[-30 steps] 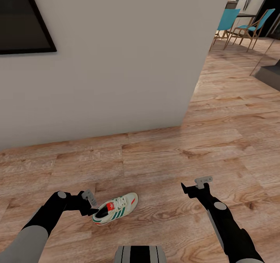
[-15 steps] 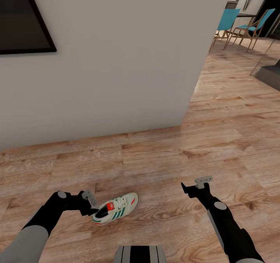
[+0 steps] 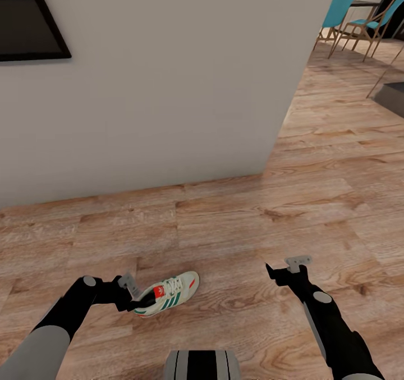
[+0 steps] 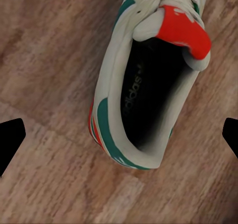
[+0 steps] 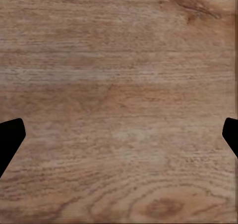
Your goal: Pick up the two gym shoes and the two sandals from the corridor floor and place them onto the hallstand (shoe rack) in the corridor, making sure they are on the rack and not on the floor. Arrange them so the two gym shoes are next to each other and the two sandals are next to each other.
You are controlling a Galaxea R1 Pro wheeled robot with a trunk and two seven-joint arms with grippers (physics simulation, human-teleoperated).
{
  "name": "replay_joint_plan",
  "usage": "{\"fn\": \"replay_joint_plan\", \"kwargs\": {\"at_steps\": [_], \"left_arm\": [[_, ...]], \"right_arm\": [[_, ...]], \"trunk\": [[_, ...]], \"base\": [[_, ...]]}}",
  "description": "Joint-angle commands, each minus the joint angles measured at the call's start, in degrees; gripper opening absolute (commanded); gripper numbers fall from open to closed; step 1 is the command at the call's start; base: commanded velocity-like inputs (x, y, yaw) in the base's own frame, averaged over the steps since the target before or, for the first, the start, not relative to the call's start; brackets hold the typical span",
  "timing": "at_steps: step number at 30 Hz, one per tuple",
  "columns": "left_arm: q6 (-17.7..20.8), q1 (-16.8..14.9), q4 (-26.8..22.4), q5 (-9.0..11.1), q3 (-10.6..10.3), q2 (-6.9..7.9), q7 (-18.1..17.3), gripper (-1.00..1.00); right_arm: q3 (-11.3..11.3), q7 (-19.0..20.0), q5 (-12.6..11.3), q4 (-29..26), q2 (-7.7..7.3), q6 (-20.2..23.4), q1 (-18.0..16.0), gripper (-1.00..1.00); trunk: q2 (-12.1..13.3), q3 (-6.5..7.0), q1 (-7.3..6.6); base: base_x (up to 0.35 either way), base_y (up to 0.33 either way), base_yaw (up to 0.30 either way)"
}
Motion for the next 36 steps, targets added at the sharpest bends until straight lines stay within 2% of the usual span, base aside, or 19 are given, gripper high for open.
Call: {"fn": "replay_joint_plan", "kwargs": {"at_steps": [1,17,28,36], "left_arm": [[0.5,0.0,-0.1,-0.1,0.2,-0.05,-0.4,1.00],[0.4,-0.1,-0.1,-0.2,0.1,-0.51,0.1,1.00],[0.4,-0.5,-0.1,-0.3,-0.4,-1.02,0.1,1.00],[0.4,-0.7,-0.7,-0.3,-1.8,-1.45,0.1,1.00]], "right_arm": [[-0.4,0.4,0.6,-0.1,0.03,0.5,0.0,1.00],[-1.0,0.5,0.5,-0.9,0.09,2.1,0.0,1.00],[-1.1,0.5,0.5,-1.3,0.05,2.2,0.0,1.00],[-1.2,0.5,0.5,-1.5,0.04,2.2,0.0,1.00]], "trunk": [[0.0,-0.13,-0.01],[0.0,-0.57,-0.01],[-0.2,-3.03,0.27],[-0.2,-3.03,0.27]], "base": [[0.000,0.000,0.000],[0.000,0.000,0.000],[0.000,0.000,0.000],[0.000,0.000,0.000]]}}
